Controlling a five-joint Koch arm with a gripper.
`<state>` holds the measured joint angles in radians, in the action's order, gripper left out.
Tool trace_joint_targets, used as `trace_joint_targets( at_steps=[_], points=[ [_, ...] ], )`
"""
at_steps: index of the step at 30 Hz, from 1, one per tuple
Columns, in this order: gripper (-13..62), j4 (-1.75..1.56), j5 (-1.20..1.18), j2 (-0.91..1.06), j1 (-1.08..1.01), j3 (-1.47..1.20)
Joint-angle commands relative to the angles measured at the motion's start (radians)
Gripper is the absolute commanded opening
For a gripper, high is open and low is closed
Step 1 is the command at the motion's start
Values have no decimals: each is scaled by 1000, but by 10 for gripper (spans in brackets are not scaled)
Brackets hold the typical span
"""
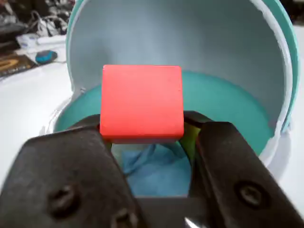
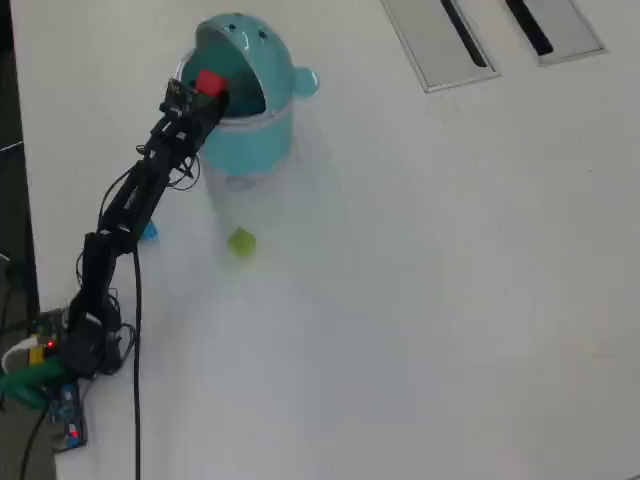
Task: Grasp RGB lego blocks and put them in the bin one by one.
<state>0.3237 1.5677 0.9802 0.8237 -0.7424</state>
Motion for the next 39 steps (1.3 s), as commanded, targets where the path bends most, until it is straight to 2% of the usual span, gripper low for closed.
trace_joint_targets(
  at_steps=[1, 7, 10, 18, 24, 31, 39],
  points=[
    [219, -9, 107, 25, -2, 104],
    [257, -12, 285, 25, -5, 117],
    [279, -12, 298, 25, -5, 120],
    [278, 100, 256, 75, 14, 74],
    [279, 147, 238, 252, 0, -187],
    [360, 149, 249, 457, -87, -511],
    [337, 118, 253, 571, -183, -715]
  ],
)
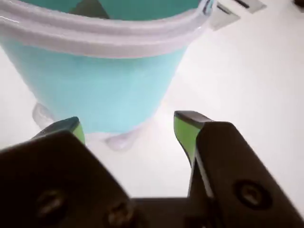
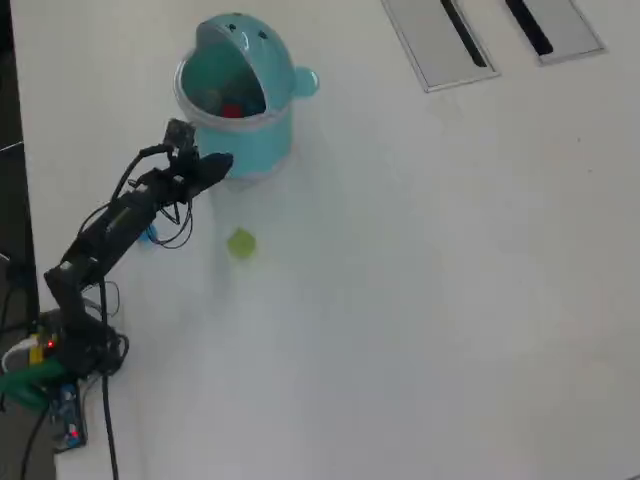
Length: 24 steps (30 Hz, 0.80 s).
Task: Grasp RGB lego blocks and put them in the bin one by one.
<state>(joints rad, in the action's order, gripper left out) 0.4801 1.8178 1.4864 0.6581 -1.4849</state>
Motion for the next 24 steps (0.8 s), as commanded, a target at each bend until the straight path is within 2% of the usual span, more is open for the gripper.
trace_joint_targets(
  at_steps=[1, 12, 24],
  points=[
    [335, -38, -2, 78, -29, 5],
    [329, 20, -15, 199, -138, -264],
    [331, 18, -61, 187, -218, -331]
  ],
)
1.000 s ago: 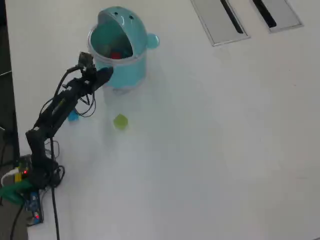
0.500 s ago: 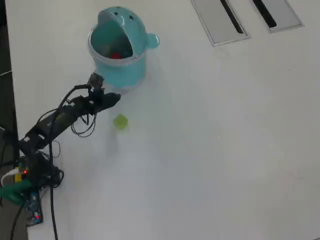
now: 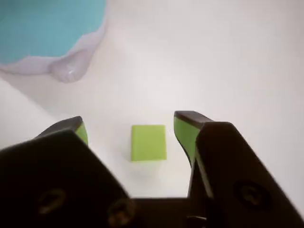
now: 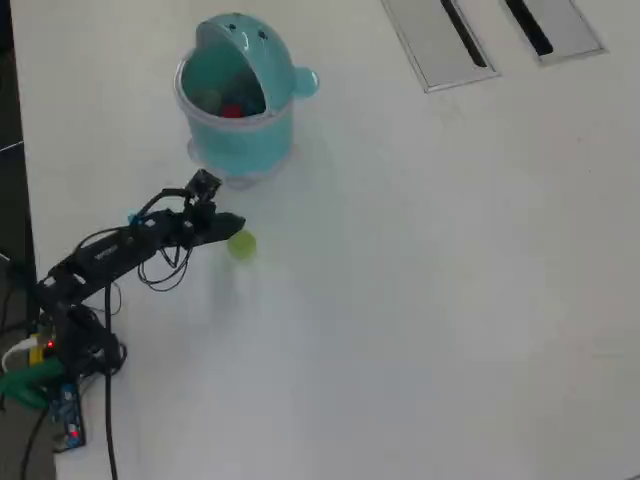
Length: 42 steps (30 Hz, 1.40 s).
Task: Grasp RGB lego blocks and put them in the bin one by one.
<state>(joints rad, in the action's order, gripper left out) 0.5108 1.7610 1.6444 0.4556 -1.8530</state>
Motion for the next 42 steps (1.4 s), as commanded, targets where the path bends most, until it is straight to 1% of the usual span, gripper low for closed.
trace_joint_targets(
  at_steps=[1, 6, 11, 13, 16, 21, 42],
  points=[
    [331, -14, -18, 29, -29, 31],
    [331, -11, -83, 23, -58, -17],
    [333, -14, -152, 2, -35, -69],
    [346, -15, -170, -12, -12, -71],
    [347, -23, -189, -51, 6, -34],
    [347, -95, -179, -112, 12, -9],
    [345, -95, -109, -322, -54, 121]
  ],
)
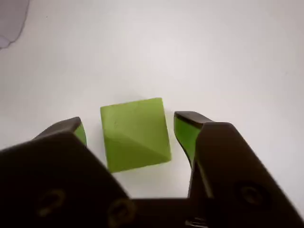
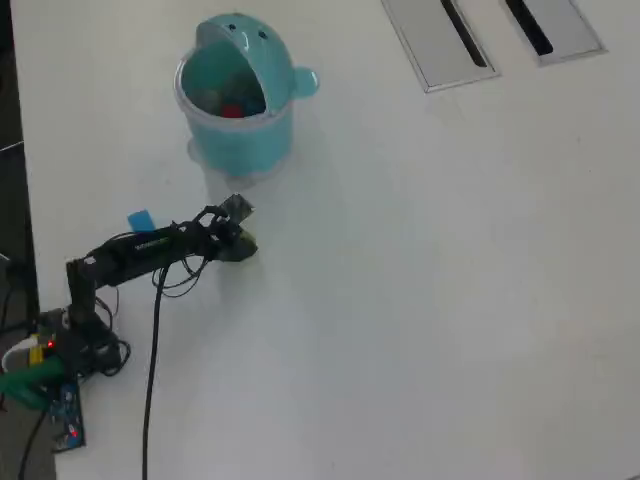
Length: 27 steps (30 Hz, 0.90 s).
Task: Grasp RGB lego blocks and put them in the bin one by one.
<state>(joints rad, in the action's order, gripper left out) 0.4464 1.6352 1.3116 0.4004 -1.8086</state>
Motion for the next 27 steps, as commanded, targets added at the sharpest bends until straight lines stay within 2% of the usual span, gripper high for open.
trace_joint_targets(
  at_steps=[1, 8, 17, 27],
  points=[
    [344, -31, 17, -2, -2, 86],
    [305, -6, 11, -17, 3, 75],
    [173, -35, -28, 15, 2, 95],
    [162, -112, -106, 147, 55, 83]
  ],
)
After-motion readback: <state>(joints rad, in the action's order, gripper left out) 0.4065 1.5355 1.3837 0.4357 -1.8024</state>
